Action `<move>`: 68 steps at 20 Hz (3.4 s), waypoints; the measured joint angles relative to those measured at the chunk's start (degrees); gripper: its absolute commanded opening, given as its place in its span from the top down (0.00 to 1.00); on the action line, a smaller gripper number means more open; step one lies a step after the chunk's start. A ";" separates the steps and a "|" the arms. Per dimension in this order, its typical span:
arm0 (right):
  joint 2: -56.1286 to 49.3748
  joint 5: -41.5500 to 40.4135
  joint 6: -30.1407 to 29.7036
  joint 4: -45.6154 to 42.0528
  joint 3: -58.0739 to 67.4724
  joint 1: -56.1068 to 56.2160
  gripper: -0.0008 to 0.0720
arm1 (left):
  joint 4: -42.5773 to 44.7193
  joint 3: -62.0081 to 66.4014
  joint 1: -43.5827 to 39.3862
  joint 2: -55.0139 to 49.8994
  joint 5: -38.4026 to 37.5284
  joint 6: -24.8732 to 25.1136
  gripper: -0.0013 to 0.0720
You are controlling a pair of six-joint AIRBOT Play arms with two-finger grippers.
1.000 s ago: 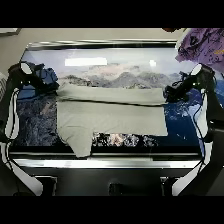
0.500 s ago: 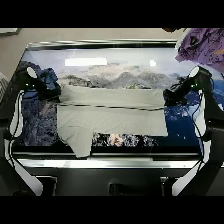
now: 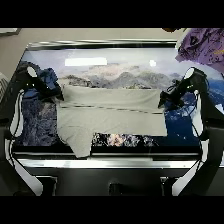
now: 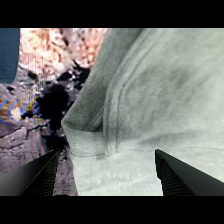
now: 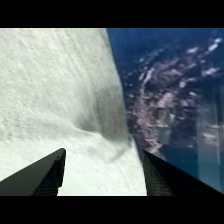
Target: Fold the clothes and pants, and hang the long-sleeved shirts on hangers.
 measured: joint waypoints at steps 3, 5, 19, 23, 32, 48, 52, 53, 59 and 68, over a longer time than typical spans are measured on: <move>3.26 1.16 -1.36 -2.99 0.00 -0.79 0.22 | 0.17 -0.13 2.49 4.59 -0.70 0.00 0.06; 6.62 0.98 -2.56 -3.37 -0.46 -3.08 0.22 | 0.04 -4.61 5.46 9.68 -1.36 0.02 0.06; 31.91 -9.97 -8.66 5.70 -34.93 -13.60 0.22 | -25.16 -79.12 20.63 49.29 16.68 12.66 0.09; 34.21 -10.95 -9.05 5.92 -36.46 -13.70 0.23 | -28.24 -84.00 18.56 50.38 19.06 14.14 0.29; 35.54 -10.93 -8.98 6.10 -36.94 -13.70 0.23 | -29.81 -85.81 13.70 47.17 23.45 11.37 0.95; 35.82 -16.59 -14.23 8.26 -56.68 -13.81 0.14 | -29.97 -85.79 13.07 46.36 24.68 10.43 0.95; 34.32 -20.83 -16.52 12.63 -59.76 -13.84 0.21 | -29.99 -85.79 13.07 46.36 24.68 10.40 0.95; 34.01 -21.33 -16.79 13.53 -60.06 -13.84 0.24 | -29.99 -85.79 13.07 46.36 24.68 10.40 0.95; 33.14 -26.62 -18.12 15.98 -60.81 -13.77 0.80 | -29.99 -85.79 13.07 46.36 24.41 10.38 0.95; 38.12 -24.94 -16.61 14.36 -60.92 -13.70 0.94 | -21.99 -80.52 13.14 53.31 18.60 4.52 0.95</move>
